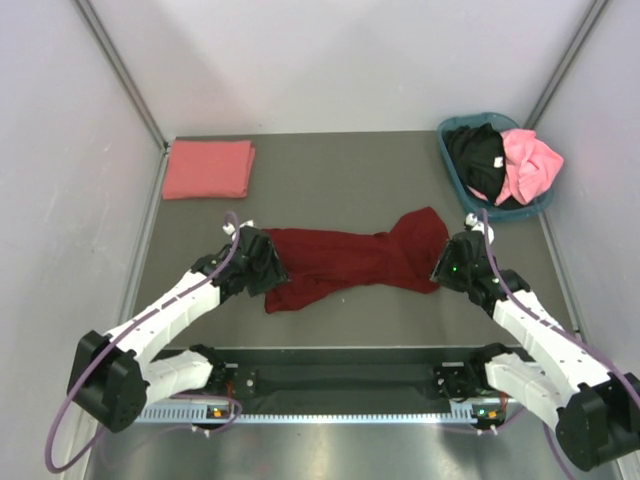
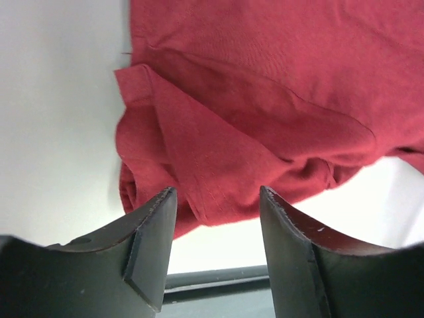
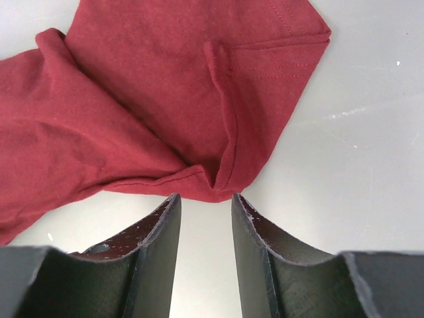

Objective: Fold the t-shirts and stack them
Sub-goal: Flatten the tshirt out

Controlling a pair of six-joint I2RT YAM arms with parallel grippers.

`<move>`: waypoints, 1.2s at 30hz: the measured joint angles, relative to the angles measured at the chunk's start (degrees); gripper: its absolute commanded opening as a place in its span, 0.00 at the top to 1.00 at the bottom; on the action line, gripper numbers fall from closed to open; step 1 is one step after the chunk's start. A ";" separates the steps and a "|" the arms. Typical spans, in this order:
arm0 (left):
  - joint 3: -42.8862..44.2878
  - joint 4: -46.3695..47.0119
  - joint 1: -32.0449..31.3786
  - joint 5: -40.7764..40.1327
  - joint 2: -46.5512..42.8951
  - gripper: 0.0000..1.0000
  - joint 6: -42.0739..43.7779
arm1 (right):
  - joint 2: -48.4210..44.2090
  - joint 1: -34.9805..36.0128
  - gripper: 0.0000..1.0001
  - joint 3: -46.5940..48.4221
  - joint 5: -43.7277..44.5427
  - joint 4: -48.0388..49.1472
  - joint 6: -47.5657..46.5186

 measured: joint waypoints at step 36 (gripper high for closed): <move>5.27 9.42 -15.37 4.20 5.14 0.99 -8.92 | 1.97 0.00 0.63 -0.85 -2.91 2.14 1.97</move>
